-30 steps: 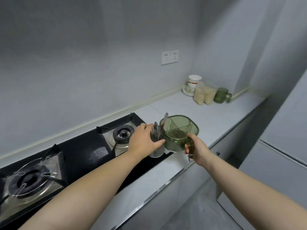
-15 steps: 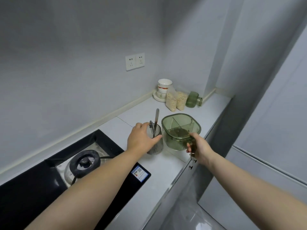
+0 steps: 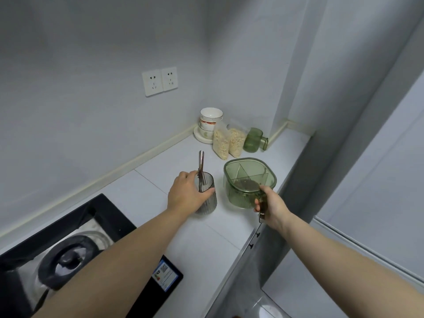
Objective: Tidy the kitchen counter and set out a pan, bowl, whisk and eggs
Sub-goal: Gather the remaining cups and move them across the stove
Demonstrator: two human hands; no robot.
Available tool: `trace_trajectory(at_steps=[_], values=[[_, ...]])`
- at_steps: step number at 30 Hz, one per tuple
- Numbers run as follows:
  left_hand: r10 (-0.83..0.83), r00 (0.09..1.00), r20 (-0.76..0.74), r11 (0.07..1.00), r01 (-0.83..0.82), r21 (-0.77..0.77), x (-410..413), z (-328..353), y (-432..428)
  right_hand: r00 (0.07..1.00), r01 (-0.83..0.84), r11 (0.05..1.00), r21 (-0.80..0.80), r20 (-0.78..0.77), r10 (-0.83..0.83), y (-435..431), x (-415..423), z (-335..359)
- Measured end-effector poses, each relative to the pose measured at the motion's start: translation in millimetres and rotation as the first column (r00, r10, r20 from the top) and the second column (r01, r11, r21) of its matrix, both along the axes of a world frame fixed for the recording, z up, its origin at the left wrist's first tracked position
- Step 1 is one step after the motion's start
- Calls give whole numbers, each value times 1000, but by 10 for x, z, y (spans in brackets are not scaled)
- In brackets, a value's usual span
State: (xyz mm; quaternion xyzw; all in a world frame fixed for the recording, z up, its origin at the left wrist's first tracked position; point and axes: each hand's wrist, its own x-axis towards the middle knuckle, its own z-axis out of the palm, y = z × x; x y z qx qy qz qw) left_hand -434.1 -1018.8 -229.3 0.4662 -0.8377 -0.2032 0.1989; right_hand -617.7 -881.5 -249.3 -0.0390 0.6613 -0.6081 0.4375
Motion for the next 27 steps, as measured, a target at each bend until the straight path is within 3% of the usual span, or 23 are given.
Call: trace_trajectory(at_steps=[9,18,27], values=[[19,1000,16,999,-20,36,-738,-188,-573,999,35,996,78,10,-36,-636,-753,-184],[24,998,55,998,-27,63,-1540,-394,-1057,974,222,972,82,31,-225,-1125,-1443,-519],[-15,996,85,998,10,63,-2010,-520,-1281,936,349,928,129,-1,-352,-1434,-1612,-799]])
